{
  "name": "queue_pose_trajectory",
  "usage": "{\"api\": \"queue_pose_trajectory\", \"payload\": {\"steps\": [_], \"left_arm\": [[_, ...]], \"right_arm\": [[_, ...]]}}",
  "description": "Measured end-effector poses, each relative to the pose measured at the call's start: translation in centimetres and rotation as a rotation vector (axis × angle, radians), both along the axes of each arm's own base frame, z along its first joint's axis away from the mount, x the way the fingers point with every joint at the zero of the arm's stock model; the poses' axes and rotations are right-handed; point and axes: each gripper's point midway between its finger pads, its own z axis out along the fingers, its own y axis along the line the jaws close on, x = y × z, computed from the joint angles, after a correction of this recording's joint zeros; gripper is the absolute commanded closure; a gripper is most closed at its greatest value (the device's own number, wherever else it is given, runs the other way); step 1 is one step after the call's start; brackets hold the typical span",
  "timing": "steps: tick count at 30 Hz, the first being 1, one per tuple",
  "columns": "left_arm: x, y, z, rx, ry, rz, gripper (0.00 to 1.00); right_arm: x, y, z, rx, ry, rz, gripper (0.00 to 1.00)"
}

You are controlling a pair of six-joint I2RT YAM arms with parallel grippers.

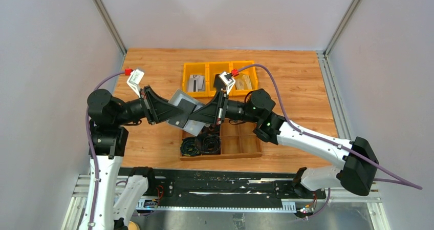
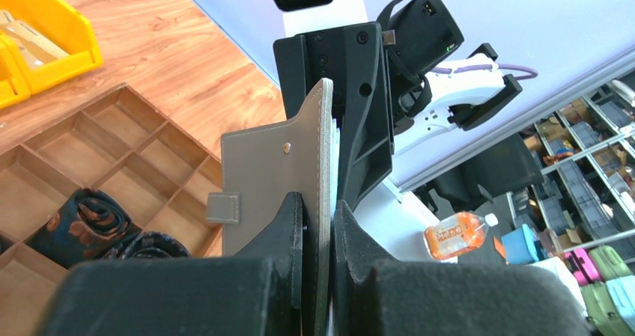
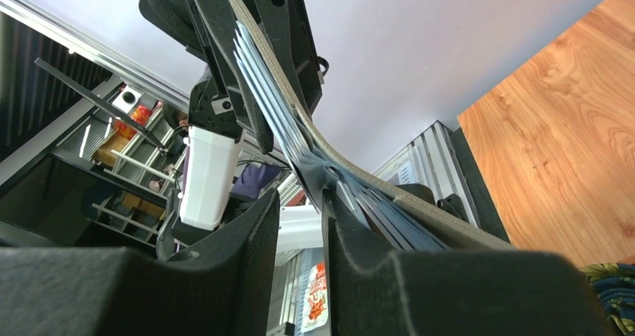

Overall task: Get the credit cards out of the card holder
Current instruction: Remove the credit card from the card holder.

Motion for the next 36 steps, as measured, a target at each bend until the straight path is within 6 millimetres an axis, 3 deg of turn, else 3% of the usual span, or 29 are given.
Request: {"api": "queue_pose_trajectory", "payload": {"steps": [11,17,25,36], "left_arm": [[0.3,0.2,1.0,-0.033,-0.02,0.065,0.99],[1.0,0.5,0.5,-0.037,-0.009,0.111,0.86],[1.9,0.5,-0.6,-0.027,0.057,0.123,0.71],[1.7,0.0,-0.7,-0.078,0.148,0.069,0.85]], "right_arm": [[0.7,0.5,1.1,0.07,0.016,-0.019,0.83],[1.0,0.8,0.9,0.079,0.043,-0.013,1.0],[1.2,0.7,-0.3,0.073,0.063,-0.028,1.0],[1.2,-0.5,-1.1,0.088,0.077,-0.056,1.0]]}}
